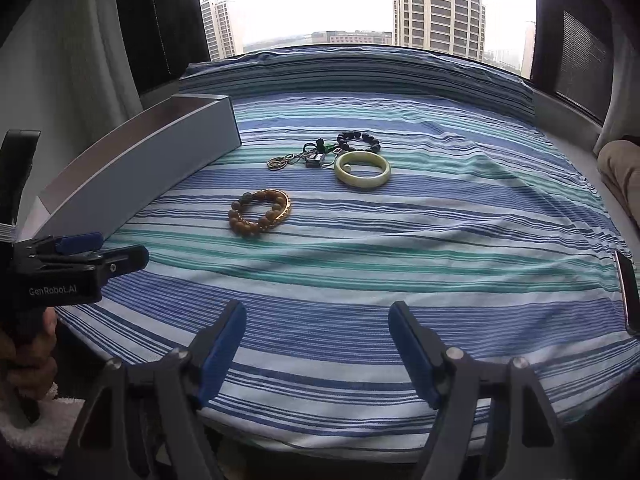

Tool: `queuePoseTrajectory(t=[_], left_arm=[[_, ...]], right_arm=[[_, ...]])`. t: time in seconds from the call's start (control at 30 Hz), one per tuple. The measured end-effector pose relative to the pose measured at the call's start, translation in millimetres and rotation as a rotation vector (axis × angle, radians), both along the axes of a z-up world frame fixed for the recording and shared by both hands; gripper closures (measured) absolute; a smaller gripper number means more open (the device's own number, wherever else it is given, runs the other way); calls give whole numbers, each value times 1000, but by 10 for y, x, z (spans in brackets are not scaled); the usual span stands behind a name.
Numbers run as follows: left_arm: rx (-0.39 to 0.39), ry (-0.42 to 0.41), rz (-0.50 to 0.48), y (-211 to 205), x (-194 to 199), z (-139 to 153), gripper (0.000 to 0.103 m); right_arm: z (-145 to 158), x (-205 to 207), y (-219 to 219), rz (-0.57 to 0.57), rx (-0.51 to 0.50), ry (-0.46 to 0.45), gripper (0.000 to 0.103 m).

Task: Organize jewelry
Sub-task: 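Lower the left tool onto the wooden bead bracelet and close it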

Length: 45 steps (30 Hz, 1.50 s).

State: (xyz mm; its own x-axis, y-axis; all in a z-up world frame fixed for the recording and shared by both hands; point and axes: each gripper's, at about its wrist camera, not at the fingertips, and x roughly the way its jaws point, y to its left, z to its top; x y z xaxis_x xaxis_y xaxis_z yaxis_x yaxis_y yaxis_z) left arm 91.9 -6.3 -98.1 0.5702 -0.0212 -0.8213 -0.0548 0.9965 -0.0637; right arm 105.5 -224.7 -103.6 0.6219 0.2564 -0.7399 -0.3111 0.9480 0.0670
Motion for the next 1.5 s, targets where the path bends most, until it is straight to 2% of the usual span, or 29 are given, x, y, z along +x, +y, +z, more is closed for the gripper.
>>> queuePoseTrajectory(t=[0.37,0.43,0.6,0.8,0.87,0.93,1.0,1.07,1.13,1.4,1.47,1.5], left_arm=[[5,8,-14,41,29,-42,4],[-33,15,-26,77,49,-57,4],[-188,27,-41,231,200,-53,4],[-199,-4,-146,80,528,-15,8],[-196,1,-187,-24,692,-50,19],[-191,19,-215,-121,881,-140,26],[-174,48,-226,-210,1070,-255,40],[-147,83,-233,-275,1235,-374,61],[-133,110,-235,-316,1352,-461,70],[-102,130,-226,-364,1526,-540,73],[-83,127,-224,-364,1539,-543,88],[-93,129,-227,-352,1535,-538,88]], right_arm=[[-59,17,131,28,-15,25,28],[-69,16,134,29,-13,30,28],[-90,13,109,27,1,36,28],[-157,48,37,16,25,57,28],[-174,59,17,13,32,63,28],[-195,68,-3,10,37,68,28],[-210,77,-18,10,41,72,28],[-229,91,-34,9,43,78,28],[-246,110,-57,7,45,83,28],[-354,220,-117,9,57,112,28],[-374,244,-110,12,58,118,28],[-377,251,-107,13,60,120,28]])
